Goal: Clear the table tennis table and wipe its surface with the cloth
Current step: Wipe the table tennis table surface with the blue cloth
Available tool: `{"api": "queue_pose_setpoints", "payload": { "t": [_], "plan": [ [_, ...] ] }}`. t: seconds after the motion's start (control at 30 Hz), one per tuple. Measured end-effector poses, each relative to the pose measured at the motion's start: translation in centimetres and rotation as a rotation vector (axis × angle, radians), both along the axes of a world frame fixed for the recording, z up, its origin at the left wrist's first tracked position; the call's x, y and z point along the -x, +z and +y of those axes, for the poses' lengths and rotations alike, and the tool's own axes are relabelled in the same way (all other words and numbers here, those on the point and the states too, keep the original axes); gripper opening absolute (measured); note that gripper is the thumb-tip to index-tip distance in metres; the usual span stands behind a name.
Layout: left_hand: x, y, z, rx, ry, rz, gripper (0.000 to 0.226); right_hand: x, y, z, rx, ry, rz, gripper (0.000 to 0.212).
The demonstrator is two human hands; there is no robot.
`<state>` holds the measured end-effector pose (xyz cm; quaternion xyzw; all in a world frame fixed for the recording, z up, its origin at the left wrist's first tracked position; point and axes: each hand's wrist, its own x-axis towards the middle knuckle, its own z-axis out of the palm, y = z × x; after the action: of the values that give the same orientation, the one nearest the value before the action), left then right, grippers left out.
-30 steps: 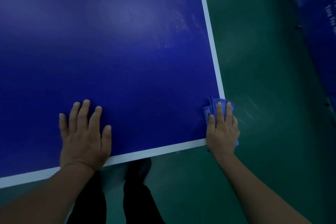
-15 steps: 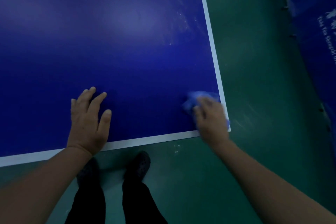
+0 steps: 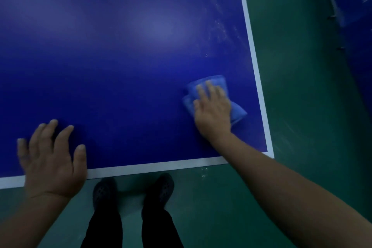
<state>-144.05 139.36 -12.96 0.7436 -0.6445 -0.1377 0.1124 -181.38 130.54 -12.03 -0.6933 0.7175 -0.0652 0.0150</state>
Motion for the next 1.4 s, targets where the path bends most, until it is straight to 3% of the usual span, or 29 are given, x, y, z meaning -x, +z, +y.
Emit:
{"api": "queue_pose_setpoints", "payload": {
  "t": [0.07,0.1,0.17,0.27,0.33,0.5,0.7,0.93,1.0,1.23,1.3,1.4],
  "plan": [
    [-0.3,-0.5,0.0,0.006,-0.009,0.014,0.062,0.4,0.1,-1.0,-0.099,0.215,0.035,0.053],
    [-0.3,-0.5,0.0,0.001,-0.011,0.018,0.062,2.0,0.3,-2.4,-0.111,0.200,0.068,0.057],
    [-0.2,-0.3,0.0,-0.006,-0.006,0.013,0.062,6.2,1.3,-5.2,-0.166,-0.065,0.110,0.065],
    [0.3,0.1,0.1,0.006,-0.004,-0.017,0.061,9.8,1.9,-5.3,-0.214,-0.392,-0.044,0.057],
    [0.2,0.1,0.1,0.019,-0.008,-0.026,0.061,7.2,1.6,-2.2,-0.194,-0.354,-0.036,0.057],
    [-0.1,-0.4,0.1,0.025,-0.031,-0.007,0.063,5.5,1.7,4.2,-0.289,0.129,0.040,0.061],
    [-0.3,-1.2,0.0,0.047,-0.015,0.044,0.063,10.0,1.5,-2.2,-0.254,-0.211,0.016,0.066],
    [-0.4,-1.7,0.2,0.051,-0.022,0.031,0.065,8.6,1.8,15.7,-0.287,-0.171,-0.015,0.060],
    [-0.1,-1.3,0.2,0.061,-0.012,0.020,0.064,9.3,2.1,13.6,-0.330,-0.175,-0.022,0.062],
    [0.3,-0.3,0.1,0.018,0.003,-0.047,0.062,11.1,1.4,-6.8,-0.225,-0.311,-0.020,0.062],
    [0.4,0.1,0.0,0.016,-0.002,-0.053,0.061,11.1,1.4,-6.9,-0.245,-0.309,-0.039,0.060],
    [0.5,0.3,0.2,0.030,-0.004,-0.039,0.061,10.7,2.0,1.2,-0.259,-0.282,-0.031,0.064]
  ]
}}
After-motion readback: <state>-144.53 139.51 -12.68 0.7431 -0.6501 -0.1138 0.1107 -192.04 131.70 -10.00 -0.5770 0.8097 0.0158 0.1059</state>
